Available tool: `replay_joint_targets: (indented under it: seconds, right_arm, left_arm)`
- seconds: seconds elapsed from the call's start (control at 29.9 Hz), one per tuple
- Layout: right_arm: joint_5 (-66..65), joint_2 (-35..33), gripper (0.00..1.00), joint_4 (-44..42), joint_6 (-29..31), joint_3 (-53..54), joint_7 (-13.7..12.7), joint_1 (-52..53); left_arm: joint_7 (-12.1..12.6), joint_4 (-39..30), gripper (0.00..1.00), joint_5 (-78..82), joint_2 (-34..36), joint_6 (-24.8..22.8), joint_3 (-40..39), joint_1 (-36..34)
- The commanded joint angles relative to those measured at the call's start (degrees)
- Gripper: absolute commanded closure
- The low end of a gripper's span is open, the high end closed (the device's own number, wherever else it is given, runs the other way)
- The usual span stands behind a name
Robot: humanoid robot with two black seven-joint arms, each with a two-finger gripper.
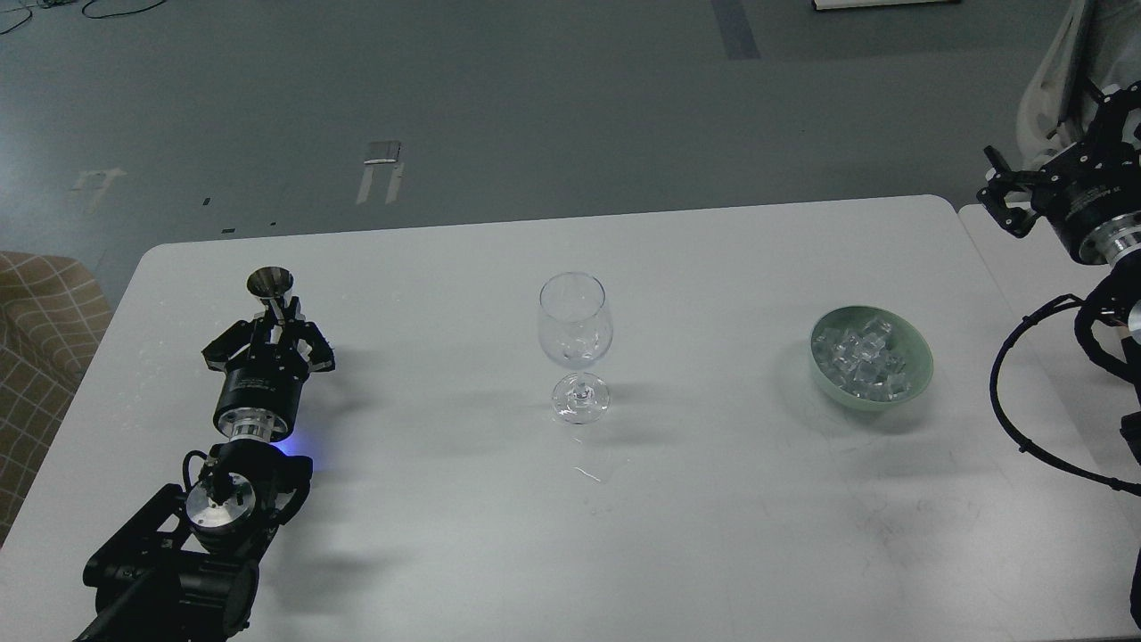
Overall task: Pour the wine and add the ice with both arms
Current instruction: 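Lift the jigger with the left gripper and carry it toward the wine glass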
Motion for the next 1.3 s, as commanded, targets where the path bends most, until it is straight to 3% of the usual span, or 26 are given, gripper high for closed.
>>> replay_joint_targets:
  seconds: [0.0,0.2,0.37,0.8,1.27]
  right_arm:
    - [0.0,-0.8,0.00,0.2,0.0,-0.1,-0.1,0.0]
    - [0.0,-0.9,0.00,0.0,0.0,-0.1,-0.3,-0.2]
    - [0.0,-1.1,0.00,-0.1,0.0,-0.1,-0.3,-0.3]
    - [0.0,-1.2,0.00,-0.3,0.0,-0.1,-0.4,-0.1]
    - [-0.1,-1.2,0.00,-0.3,0.1,-0.1,-0.5,-0.1]
  left_arm:
    - [0.2,-1.0,0.89,0.0,0.2,0.0,0.8,0.0]
    - [1.7,-3.7,0.97,0.2,1.7,0.0,1.1,-0.2]
    - [1.5,-7.0,1.00,0.2,4.2,0.0,1.2,-0.2]
    - [1.1,-15.8,1.00,4.3,10.9,0.0,2.9,0.9]
    - [1.6,-30.0,1.00,3.9,20.0,0.8,12.9,0.8]
